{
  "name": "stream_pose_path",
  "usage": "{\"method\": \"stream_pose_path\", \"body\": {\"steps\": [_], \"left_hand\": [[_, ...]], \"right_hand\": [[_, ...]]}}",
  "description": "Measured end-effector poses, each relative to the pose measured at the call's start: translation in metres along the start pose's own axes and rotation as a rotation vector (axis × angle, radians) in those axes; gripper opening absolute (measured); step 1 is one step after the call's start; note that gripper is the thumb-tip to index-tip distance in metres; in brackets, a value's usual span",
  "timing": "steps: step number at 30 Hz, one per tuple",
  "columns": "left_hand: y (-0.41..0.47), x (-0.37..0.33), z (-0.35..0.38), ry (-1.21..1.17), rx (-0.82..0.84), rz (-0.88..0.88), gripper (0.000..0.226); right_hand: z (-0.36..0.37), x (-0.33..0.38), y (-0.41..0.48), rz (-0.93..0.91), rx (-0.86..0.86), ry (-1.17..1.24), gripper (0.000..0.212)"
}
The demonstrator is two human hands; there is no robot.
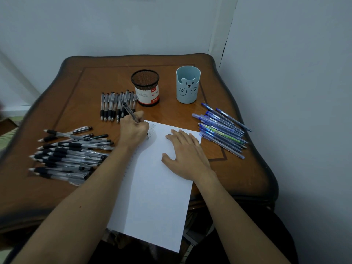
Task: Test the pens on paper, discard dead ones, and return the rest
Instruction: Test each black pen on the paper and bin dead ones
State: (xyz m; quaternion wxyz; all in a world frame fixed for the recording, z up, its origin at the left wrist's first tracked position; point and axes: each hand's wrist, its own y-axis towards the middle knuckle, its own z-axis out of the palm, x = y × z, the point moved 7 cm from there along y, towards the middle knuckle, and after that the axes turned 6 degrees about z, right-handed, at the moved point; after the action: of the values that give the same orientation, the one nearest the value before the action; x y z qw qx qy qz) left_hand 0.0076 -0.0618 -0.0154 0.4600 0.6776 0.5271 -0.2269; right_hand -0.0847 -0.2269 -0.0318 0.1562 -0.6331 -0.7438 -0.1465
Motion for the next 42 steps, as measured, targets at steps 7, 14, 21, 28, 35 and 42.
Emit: {"method": "stream_pose_path", "body": {"steps": [7, 14, 21, 28, 35, 42], "left_hand": [[-0.001, -0.001, 0.001, -0.032, 0.02, -0.019, 0.033], [-0.001, 0.001, 0.001, -0.028, 0.007, -0.078, 0.038], [0.001, 0.018, -0.009, -0.293, -0.085, -0.276, 0.023], [-0.001, 0.016, -0.017, -0.247, -0.189, -0.293, 0.031], [-0.004, -0.003, -0.02, -0.244, -0.246, -0.227, 0.037], [0.009, 0.008, -0.053, -0.178, -0.269, -0.242, 0.034]], "right_hand": [[0.0, 0.0, 0.0, 0.0, 0.003, -0.002, 0.062], [0.001, -0.001, 0.0, 0.0, 0.002, -0.016, 0.063], [0.001, -0.001, 0.001, 0.002, -0.003, -0.022, 0.063], [0.0, 0.0, -0.001, -0.002, -0.014, -0.022, 0.062], [-0.001, 0.001, -0.001, 0.002, -0.004, -0.03, 0.061], [-0.001, 0.001, -0.001, 0.011, 0.005, -0.027, 0.062]]}}
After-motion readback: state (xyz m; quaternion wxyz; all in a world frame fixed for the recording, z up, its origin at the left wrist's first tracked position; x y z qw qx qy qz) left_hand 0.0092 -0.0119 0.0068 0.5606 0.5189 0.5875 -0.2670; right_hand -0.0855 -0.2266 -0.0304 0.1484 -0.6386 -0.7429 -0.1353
